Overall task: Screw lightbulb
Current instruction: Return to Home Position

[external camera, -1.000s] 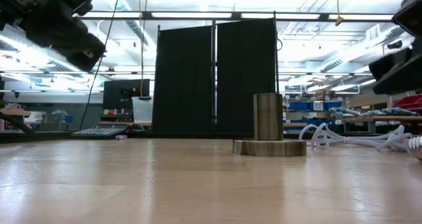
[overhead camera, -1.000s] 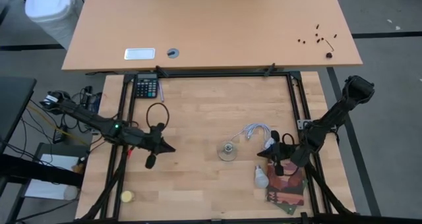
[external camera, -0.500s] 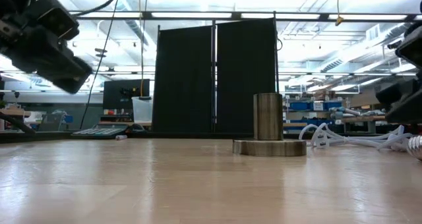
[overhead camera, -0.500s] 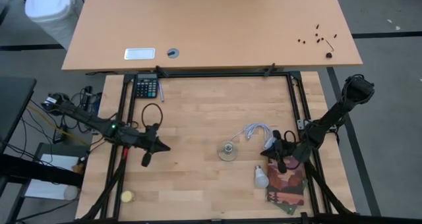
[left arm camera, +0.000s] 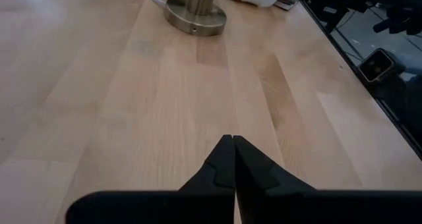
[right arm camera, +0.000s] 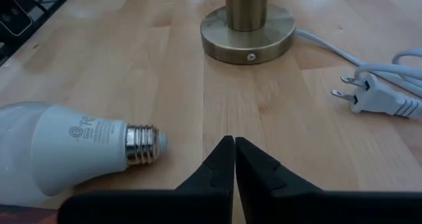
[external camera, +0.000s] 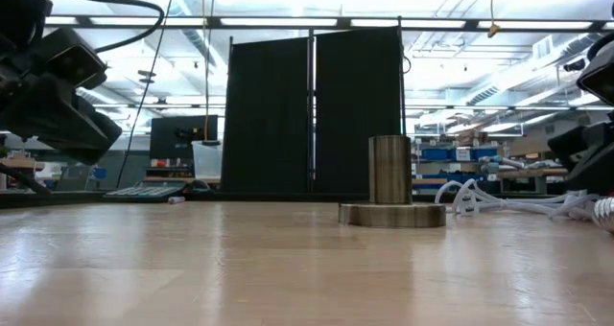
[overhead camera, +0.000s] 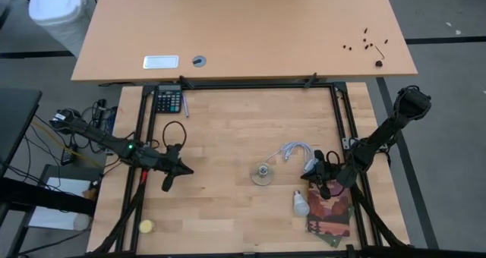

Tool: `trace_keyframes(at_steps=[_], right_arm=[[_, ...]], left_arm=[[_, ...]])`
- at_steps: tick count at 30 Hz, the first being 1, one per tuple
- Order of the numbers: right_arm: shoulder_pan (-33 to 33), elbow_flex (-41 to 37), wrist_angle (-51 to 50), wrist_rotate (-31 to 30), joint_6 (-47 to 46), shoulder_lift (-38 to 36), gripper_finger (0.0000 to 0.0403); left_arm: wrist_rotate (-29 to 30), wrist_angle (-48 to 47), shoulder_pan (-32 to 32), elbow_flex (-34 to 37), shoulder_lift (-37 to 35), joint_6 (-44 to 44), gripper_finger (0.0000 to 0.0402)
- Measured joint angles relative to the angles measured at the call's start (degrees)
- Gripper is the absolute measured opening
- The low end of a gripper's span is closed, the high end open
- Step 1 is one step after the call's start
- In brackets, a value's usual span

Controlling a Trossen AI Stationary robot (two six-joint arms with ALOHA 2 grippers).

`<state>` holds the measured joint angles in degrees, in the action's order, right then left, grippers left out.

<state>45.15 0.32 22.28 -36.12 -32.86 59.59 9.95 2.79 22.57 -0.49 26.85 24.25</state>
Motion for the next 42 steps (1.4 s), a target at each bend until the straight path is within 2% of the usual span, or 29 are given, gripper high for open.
trace_keyframes(at_steps=[12, 15, 19, 33, 42], right_arm=[[0.0, 0.0, -1.2, 0.0, 0.0, 0.0, 0.0021], [0.1, 0.0, -5.1, 0.2, 0.0, -0.2, 0.0021], [0.1, 0.0, -12.7, 0.2, 0.0, -2.0, 0.0023], [0.1, 0.0, -18.1, 0.3, 0.3, -13.0, 0.0024], [0.1, 0.0, -18.1, 0.3, 0.4, -25.1, 0.0026]], left_arm=[[0.7, -0.1, 0.0, 0.0, 0.0, -0.9, 0.0004], [0.7, 0.0, 0.0, 0.0, 0.0, -0.9, 0.0005], [0.3, 0.5, 0.0, 0.0, 0.0, 3.8, 0.0005], [0.3, 0.7, 0.0, 0.0, 0.1, 1.5, 0.0005], [0.3, 0.7, 0.0, 0.0, 0.1, 1.5, 0.0005]])
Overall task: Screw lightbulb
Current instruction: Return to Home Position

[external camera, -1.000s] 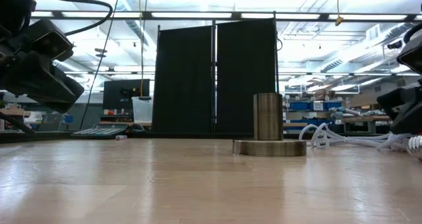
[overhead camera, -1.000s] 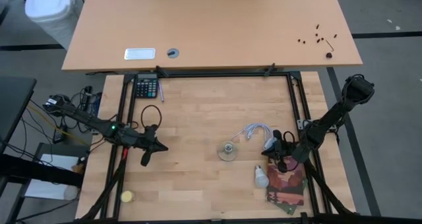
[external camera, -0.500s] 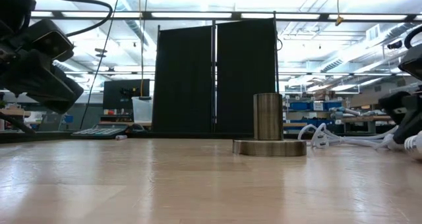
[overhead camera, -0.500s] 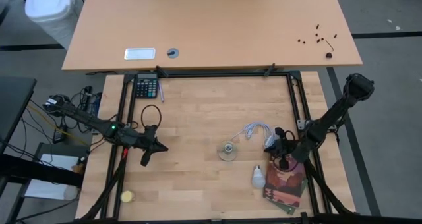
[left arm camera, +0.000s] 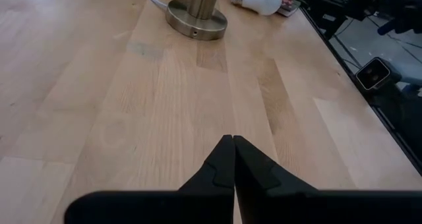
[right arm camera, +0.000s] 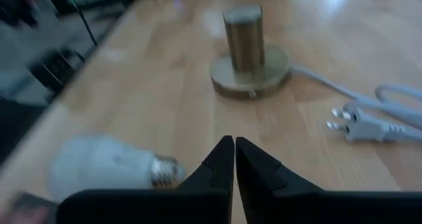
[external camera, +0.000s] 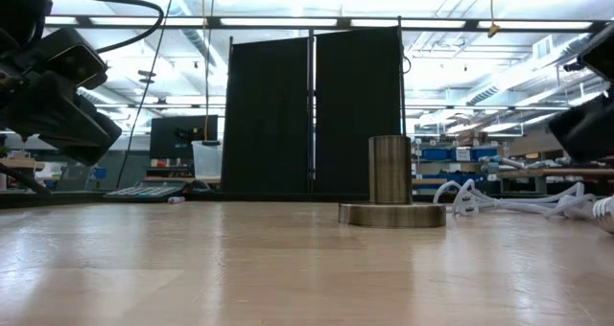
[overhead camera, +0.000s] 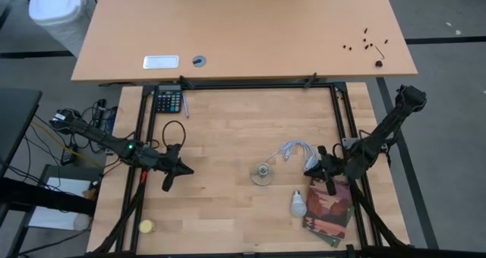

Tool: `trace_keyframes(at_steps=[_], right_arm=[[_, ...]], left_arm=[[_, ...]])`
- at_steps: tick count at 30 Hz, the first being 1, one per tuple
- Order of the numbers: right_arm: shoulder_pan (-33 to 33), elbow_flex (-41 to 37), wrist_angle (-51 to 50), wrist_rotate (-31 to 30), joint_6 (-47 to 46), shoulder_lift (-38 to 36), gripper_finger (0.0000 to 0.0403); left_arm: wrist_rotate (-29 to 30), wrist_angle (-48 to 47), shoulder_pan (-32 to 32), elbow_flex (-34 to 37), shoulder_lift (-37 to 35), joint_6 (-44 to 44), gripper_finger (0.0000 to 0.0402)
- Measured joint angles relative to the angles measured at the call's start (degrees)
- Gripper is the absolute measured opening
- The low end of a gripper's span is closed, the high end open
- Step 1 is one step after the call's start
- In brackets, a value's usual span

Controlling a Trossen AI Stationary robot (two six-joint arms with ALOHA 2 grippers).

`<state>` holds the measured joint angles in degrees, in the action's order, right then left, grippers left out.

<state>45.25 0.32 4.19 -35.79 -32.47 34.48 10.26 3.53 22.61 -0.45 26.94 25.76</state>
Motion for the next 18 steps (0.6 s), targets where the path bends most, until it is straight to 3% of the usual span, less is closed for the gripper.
trace_keyframes(at_steps=[9, 18], right_arm=[[0.0, 0.0, 0.1, 0.0, 0.0, -14.7, 0.0024], [0.0, 0.0, 0.1, 0.0, 0.0, -21.7, 0.0025]], left_arm=[[0.0, -0.1, 0.0, 0.0, -7.2, 0.0, 0.0005], [0.1, -0.6, -1.2, 0.0, -20.0, 0.0, 0.0005]])
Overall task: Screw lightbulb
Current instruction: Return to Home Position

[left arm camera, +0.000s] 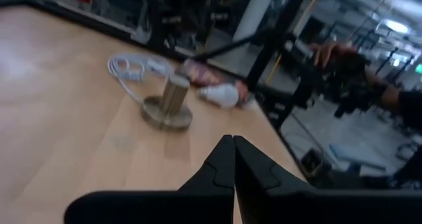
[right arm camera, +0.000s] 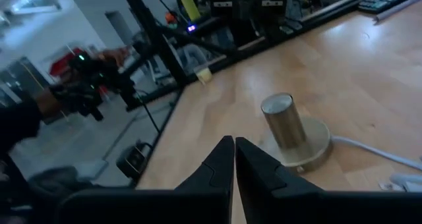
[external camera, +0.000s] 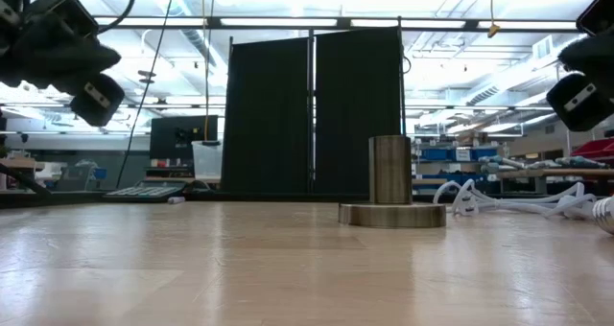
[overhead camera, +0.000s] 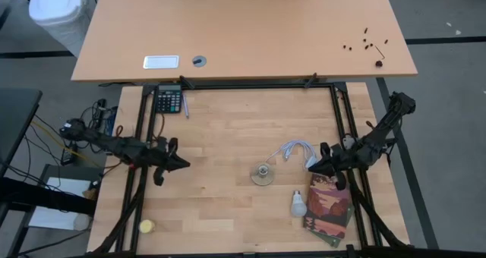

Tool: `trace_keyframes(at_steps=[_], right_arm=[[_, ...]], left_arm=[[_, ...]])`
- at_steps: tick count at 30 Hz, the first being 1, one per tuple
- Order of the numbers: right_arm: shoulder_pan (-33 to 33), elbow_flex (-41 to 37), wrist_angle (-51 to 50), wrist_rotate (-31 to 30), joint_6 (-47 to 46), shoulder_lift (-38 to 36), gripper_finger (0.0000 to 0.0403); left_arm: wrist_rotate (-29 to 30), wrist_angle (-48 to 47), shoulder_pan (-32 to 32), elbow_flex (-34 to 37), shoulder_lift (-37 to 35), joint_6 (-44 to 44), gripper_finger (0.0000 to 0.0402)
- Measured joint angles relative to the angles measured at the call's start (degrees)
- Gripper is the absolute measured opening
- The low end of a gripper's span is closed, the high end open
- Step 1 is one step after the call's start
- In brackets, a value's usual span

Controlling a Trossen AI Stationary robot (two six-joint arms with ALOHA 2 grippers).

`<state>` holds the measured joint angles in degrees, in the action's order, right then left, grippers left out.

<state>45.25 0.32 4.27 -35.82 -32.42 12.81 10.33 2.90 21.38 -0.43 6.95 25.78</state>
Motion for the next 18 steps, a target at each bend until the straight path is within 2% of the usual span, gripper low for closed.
trace_keyframes(at_steps=[6, 11, 18], right_arm=[[0.0, 0.0, 0.1, 0.0, 0.0, -6.7, 0.0022], [-0.5, 0.0, 0.1, 0.0, 0.0, -11.7, 0.0025], [-3.3, 0.0, 0.3, -0.1, 0.0, -12.6, 0.0023]], left_arm=[[-0.1, -0.9, -2.9, 0.0, -4.5, 0.0, 0.0005], [-0.1, -1.0, -5.5, 0.0, -4.9, 0.0, 0.0005], [-0.1, -1.1, -9.4, 0.0, -4.9, 0.0, 0.0005]])
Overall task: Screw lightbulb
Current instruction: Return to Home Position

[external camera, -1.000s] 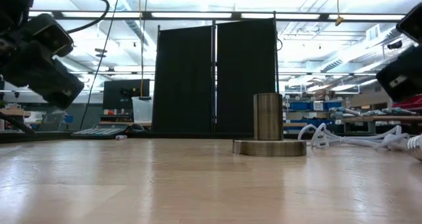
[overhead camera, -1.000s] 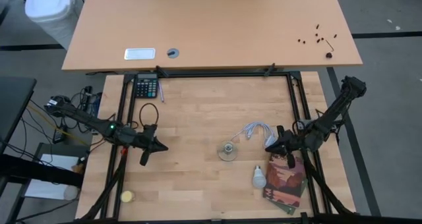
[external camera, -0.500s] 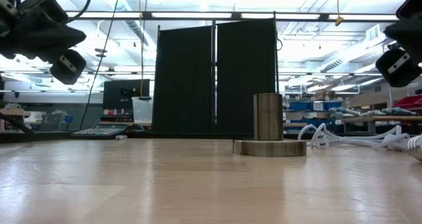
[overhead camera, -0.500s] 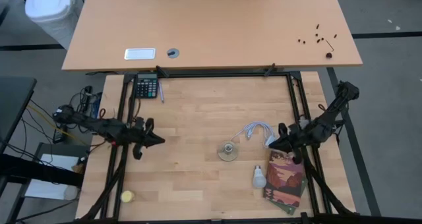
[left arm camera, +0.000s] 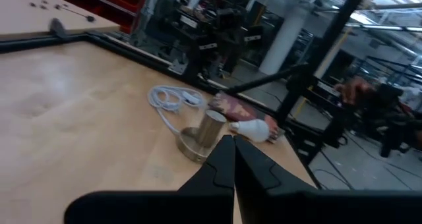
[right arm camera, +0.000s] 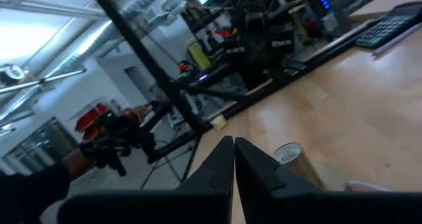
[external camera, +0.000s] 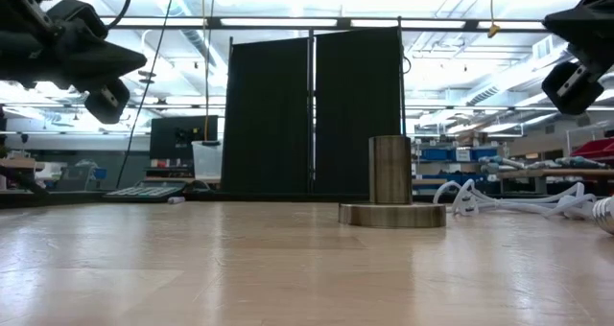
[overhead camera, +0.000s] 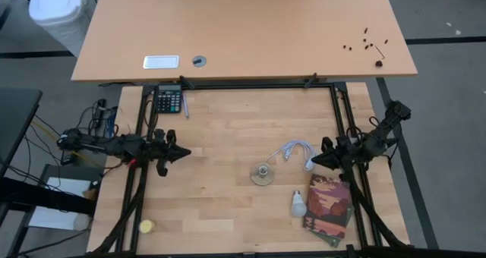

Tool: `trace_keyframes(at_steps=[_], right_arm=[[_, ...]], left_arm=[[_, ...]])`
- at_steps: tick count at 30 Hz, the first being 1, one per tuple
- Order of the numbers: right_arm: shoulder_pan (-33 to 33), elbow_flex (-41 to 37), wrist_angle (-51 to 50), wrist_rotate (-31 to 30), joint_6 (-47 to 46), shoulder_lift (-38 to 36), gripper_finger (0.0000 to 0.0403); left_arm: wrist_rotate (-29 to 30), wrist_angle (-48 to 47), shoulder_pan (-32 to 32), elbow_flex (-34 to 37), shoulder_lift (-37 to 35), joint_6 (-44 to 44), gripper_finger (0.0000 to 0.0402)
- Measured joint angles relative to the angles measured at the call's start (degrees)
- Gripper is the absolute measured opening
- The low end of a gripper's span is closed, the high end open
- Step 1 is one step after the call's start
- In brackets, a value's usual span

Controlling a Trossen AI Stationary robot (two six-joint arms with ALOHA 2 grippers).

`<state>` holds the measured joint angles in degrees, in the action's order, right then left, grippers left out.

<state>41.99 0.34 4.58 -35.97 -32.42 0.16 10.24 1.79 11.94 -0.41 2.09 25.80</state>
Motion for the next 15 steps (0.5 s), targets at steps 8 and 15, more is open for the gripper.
trace_keyframes(at_steps=[8, 15], right_arm=[[-7.2, 0.0, -0.1, 0.0, 0.0, 0.0, 0.0023], [-17.6, 0.0, 0.0, 0.0, 0.0, 0.0, 0.0025]], left_arm=[[0.0, -0.2, -6.2, 0.0, 0.0, 0.0, 0.0005], [0.0, 0.0, -11.8, 0.0, 0.0, 0.0, 0.0005]])
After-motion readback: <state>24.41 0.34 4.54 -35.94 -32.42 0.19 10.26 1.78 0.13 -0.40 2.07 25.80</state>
